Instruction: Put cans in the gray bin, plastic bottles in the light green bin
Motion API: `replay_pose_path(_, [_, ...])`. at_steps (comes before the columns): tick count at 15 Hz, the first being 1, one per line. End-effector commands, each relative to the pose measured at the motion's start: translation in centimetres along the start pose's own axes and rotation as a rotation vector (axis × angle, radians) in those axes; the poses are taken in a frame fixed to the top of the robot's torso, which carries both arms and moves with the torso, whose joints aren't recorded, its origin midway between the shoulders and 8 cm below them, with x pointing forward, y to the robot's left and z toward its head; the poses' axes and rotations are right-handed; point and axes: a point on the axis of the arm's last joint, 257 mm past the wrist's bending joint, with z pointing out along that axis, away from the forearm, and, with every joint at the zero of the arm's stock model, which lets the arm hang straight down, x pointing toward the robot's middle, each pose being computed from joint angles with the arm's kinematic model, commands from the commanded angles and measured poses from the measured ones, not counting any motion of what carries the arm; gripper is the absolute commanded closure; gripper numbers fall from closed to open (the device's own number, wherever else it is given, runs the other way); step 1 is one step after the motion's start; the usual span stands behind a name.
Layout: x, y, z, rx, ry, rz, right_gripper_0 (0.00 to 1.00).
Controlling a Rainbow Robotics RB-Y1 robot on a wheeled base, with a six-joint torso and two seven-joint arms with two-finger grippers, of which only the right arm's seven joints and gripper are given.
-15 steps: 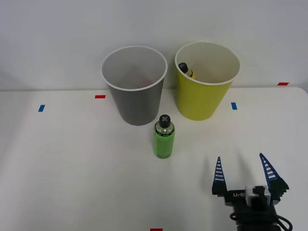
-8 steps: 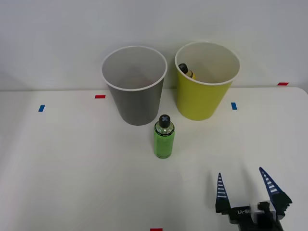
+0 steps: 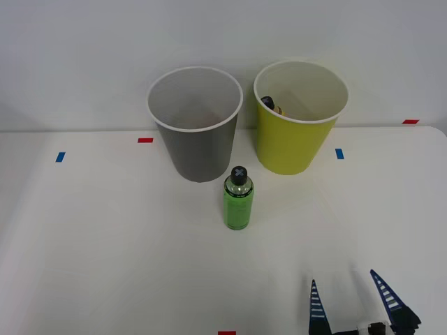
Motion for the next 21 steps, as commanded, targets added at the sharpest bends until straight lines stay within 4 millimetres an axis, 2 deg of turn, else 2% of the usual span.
replay_pose_path(1, [0.1,1.8,-0.6,-0.025,0.013,0.029,0.00])
replay_pose_path(4, [-1.3,3.2,-1.8,-0.027,-0.024,0.215,0.00])
replay_pose_path(6, [-2.4,3.0,-2.8,0.008,-0.062,0.311,0.00])
replay_pose_path(7, [-3.0,2.6,-3.3,0.038,-0.084,0.368,0.00])
replay_pose_path(10, [-4.0,0.7,-3.6,0.071,-0.139,0.382,0.00])
replay_pose_path(13, [-3.1,-0.6,-4.8,0.122,-0.181,0.412,0.00])
replay_pose_path(16, [-1.6,1.0,-4.7,0.105,-0.183,0.371,0.00])
replay_pose_path(18, [-2.2,2.3,-4.3,0.066,-0.195,0.322,0.00])
replay_pose_path(21, [-2.7,3.1,-3.9,0.052,-0.206,0.298,0.00])
